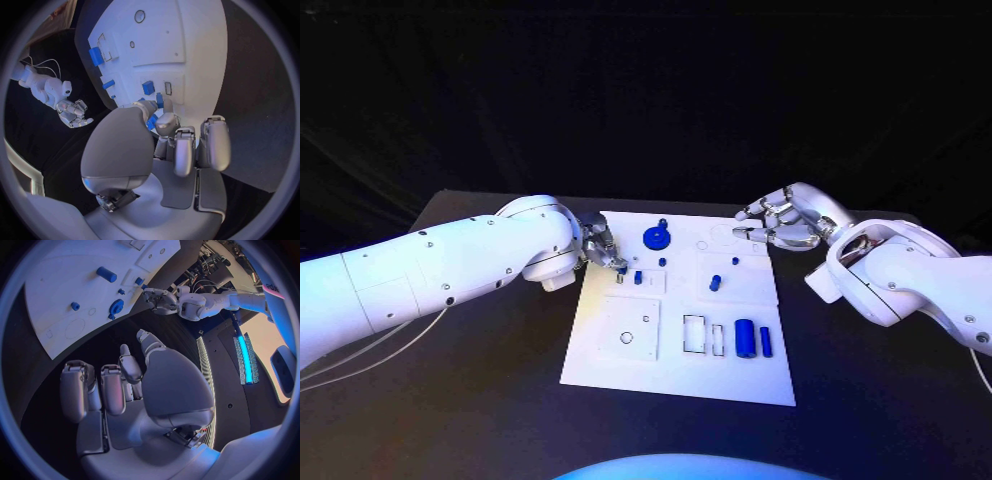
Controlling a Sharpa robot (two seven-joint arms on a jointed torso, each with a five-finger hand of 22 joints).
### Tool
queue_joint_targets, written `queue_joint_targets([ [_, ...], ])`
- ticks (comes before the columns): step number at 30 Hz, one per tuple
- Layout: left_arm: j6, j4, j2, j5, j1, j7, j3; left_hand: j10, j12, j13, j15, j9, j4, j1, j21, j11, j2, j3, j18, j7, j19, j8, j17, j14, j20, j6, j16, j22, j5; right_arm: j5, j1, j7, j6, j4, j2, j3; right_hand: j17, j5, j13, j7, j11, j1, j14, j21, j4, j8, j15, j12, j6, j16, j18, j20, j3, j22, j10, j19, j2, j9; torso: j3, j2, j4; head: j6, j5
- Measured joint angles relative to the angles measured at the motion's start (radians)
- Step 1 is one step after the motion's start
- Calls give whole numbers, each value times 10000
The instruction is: Assemble the parts on the task board
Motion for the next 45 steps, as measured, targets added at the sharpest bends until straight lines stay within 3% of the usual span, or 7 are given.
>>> queue_joint_targets([
  [11,-144,81,9,-375,-109,-206,-3,56,43,38,0,-2,-7,-53,0,-22,-51,61,1,1,35,-5,-1,0,-36,68,0,-1,29,5,-1,4,0,0,-23,0,-1,-1,0,0,0,0,0,0,0,0,0,0,0,0,0,0,0,0,0,0,0,-1,3,8,-26,-6,-5],
  [45,522,243,-21,-1122,-117,-366,-14,215,197,180,-37,9,-97,-171,79,-37,-328,151,0,-51,123,53,-5,-37,-53,196,0,5,26,210,-1,19,2,-17,-31,-1,6,-1,0,0,0,0,0,0,-1,-1,0,0,0,0,0,0,1,6,0,0,0,-4,0,9,-26,-57,26],
])
